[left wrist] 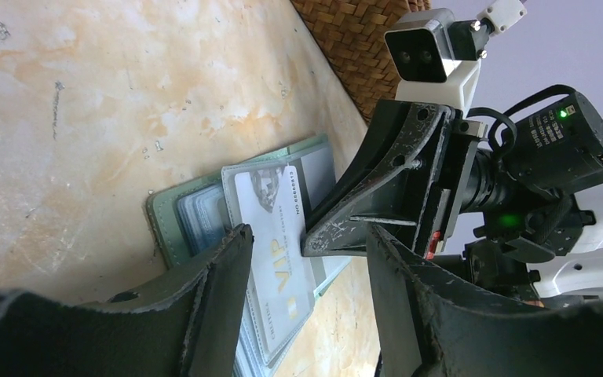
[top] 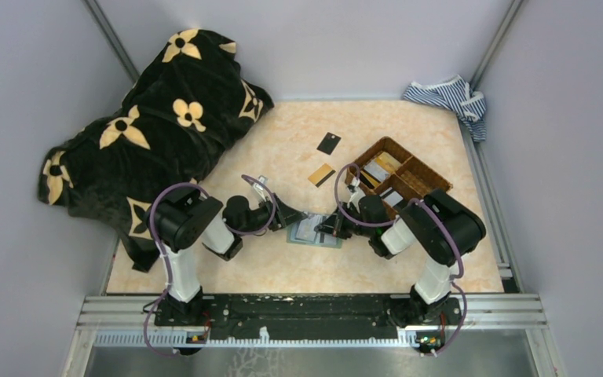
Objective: Take the credit cards out of the card holder
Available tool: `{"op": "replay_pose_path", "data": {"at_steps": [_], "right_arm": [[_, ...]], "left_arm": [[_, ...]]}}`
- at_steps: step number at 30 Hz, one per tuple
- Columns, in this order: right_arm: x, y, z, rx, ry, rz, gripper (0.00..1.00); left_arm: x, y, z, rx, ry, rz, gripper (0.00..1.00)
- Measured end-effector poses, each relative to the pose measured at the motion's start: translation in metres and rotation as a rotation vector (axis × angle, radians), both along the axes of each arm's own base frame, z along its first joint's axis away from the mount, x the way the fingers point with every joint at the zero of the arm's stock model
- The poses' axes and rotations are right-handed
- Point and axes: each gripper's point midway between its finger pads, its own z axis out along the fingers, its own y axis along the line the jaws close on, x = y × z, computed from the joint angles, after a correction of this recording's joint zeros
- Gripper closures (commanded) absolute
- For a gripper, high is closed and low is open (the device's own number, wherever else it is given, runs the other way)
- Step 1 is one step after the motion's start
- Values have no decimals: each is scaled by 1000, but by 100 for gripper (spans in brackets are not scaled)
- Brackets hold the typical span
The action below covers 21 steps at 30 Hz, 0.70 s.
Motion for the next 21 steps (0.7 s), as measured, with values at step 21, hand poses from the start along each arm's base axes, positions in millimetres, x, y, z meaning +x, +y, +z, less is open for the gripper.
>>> {"op": "replay_pose_path", "data": {"at_steps": [21], "right_arm": [[-8, -13, 11, -60, -61, 15, 100]], "left_arm": [[-3, -5, 0, -13, 12, -14, 38]]}}
